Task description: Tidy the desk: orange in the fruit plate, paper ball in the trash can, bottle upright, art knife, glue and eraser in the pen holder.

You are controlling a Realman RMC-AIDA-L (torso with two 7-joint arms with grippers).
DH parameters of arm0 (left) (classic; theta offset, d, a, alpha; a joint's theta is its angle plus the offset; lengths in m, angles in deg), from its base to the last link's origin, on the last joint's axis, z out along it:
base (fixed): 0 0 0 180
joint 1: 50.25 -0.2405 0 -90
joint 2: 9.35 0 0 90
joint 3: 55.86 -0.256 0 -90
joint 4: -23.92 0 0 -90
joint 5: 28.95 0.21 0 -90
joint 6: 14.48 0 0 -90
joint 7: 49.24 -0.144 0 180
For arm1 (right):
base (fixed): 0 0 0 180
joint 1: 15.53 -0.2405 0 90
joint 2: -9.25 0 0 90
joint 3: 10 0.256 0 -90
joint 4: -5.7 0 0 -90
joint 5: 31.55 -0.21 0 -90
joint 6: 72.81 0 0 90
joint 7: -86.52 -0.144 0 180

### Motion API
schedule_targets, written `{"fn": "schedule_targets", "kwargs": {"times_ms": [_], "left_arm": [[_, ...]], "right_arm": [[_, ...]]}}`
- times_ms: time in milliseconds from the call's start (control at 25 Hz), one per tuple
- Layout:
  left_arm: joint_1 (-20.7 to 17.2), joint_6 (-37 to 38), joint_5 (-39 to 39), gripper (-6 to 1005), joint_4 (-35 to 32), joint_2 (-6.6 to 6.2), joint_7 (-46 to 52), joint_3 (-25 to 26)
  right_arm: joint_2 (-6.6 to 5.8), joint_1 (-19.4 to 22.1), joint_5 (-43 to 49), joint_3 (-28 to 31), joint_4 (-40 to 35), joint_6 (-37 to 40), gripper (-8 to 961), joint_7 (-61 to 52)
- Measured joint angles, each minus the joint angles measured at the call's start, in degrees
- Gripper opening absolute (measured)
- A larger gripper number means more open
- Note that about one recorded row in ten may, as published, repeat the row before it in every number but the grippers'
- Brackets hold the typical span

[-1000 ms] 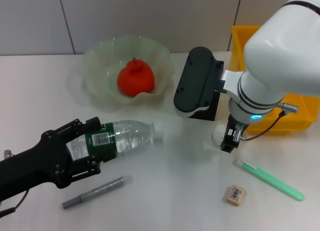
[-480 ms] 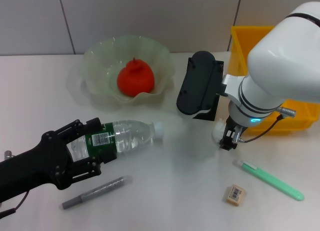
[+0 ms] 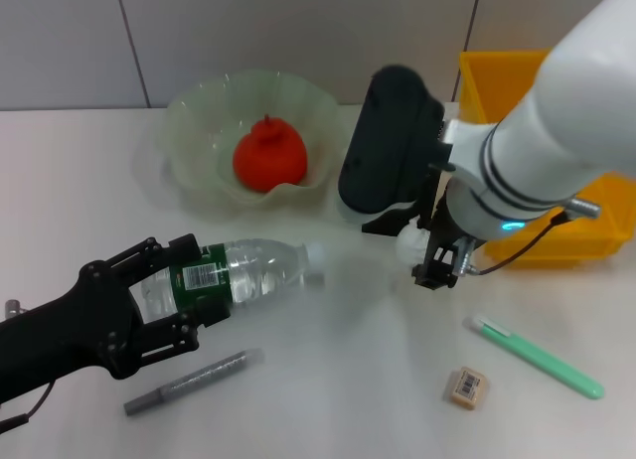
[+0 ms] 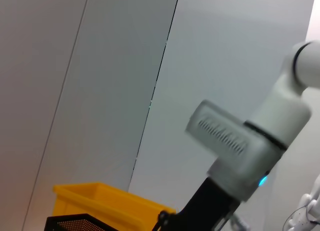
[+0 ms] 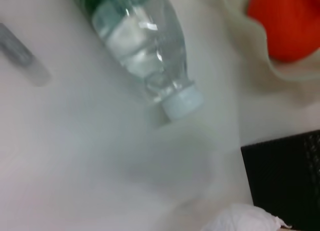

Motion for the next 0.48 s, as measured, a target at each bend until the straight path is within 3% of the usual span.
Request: {"fn": "schedule_targets", "kwargs": {"times_ms": [280,480], "left_arm": [[-0.15,-0.49,-0.02,766,0.00,-0.01,-0.69,0.06],[-0.49,-1.45,0.04,762,0.01,-0.09,-0.92,0.09]], "right_arm": [[0.03,2.91,0.20,4.62,-11.16,8.11,503,-0.80],[-0.14,7.88,0.30,15.30,-18.49,9.63,502,1.38]]}}
